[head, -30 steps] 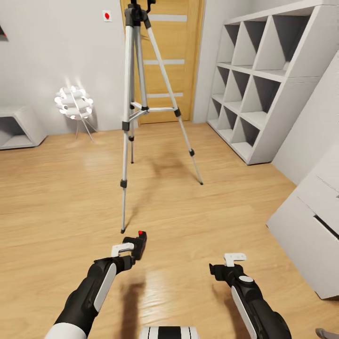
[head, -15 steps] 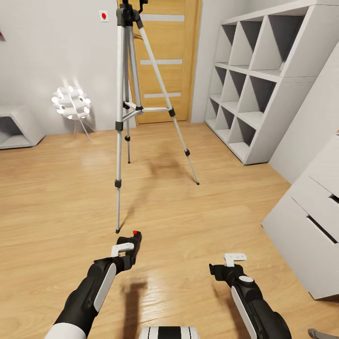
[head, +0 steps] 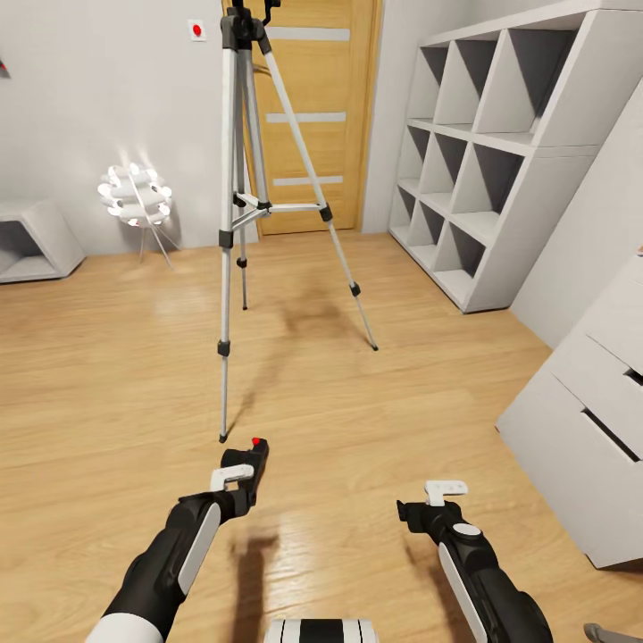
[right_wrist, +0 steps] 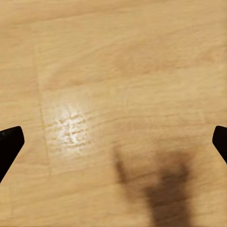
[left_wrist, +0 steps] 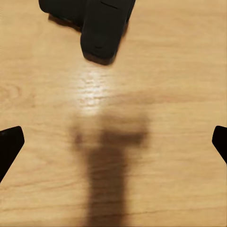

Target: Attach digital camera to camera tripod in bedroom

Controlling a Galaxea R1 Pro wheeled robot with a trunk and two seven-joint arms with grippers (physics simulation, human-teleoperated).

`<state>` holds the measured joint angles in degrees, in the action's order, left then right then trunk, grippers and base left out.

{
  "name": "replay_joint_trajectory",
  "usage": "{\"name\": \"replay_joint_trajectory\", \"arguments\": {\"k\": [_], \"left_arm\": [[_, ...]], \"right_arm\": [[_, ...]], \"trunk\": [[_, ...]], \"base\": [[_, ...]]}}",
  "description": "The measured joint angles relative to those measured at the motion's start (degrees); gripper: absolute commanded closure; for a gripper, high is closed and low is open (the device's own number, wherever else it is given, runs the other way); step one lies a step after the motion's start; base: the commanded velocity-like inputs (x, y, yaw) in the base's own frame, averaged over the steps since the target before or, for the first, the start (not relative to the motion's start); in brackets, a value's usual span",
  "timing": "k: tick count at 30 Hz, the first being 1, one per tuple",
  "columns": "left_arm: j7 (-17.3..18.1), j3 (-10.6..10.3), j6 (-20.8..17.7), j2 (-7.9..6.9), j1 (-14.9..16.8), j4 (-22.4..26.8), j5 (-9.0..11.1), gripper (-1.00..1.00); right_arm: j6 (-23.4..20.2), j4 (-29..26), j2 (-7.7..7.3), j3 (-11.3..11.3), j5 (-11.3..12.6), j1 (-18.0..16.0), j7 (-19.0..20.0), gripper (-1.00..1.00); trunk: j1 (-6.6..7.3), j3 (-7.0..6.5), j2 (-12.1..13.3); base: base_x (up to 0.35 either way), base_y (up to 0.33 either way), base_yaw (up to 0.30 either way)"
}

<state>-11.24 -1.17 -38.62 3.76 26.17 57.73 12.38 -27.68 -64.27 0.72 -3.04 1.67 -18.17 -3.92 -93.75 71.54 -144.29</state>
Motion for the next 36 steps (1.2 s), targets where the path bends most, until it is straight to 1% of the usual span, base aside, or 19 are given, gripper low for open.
{"name": "replay_joint_trajectory", "arguments": {"k": [2,3,10,14,18,22,29,36], "left_arm": [[0.1,0.0,1.3,-0.08,0.0,-1.1,0.0,-1.00],[0.2,0.0,3.2,-0.16,0.0,-2.5,0.0,-1.00],[0.5,0.0,12.1,-0.28,0.0,-9.7,-0.1,-1.00],[0.5,0.0,15.1,-0.27,0.0,-12.5,-0.4,-1.00],[0.6,0.0,16.6,-0.24,0.0,-13.8,-1.0,-1.00],[0.6,0.0,17.3,-0.23,0.0,-14.3,-1.6,-1.00],[0.6,0.0,18.3,-0.23,0.0,-14.3,-2.5,-1.00],[0.7,0.0,20.7,-0.10,0.0,-13.8,-4.0,-1.00]], "right_arm": [[0.3,0.1,0.00,0.0,0.1,0.0,0.0,-1.00],[0.7,0.2,0.00,0.0,0.1,0.0,0.0,-1.00],[2.2,0.8,0.00,0.0,0.3,0.0,0.0,-1.00],[2.5,0.9,0.00,0.0,0.4,0.0,0.0,-1.00],[2.6,1.1,0.00,0.0,0.5,0.0,0.0,-1.00],[2.6,1.8,0.00,0.0,0.5,0.0,0.0,-1.00],[2.7,3.1,-0.05,0.3,0.6,0.0,0.0,-1.00],[2.7,3.9,-0.03,0.5,0.7,0.0,-0.1,-1.00]], "trunk": [[0.00,0.00,0.0],[0.00,0.00,0.0],[0.00,0.00,0.0],[0.00,0.00,0.0],[0.00,0.00,0.0],[0.00,0.00,0.0],[0.00,0.00,0.0],[0.00,0.00,0.0]], "base": [[0.000,0.000,0.000],[0.000,0.000,0.000],[0.000,0.000,0.000],[0.000,0.000,0.000],[0.000,0.000,0.000],[0.000,0.000,0.000],[0.000,0.000,0.000],[0.000,0.000,0.000]]}}
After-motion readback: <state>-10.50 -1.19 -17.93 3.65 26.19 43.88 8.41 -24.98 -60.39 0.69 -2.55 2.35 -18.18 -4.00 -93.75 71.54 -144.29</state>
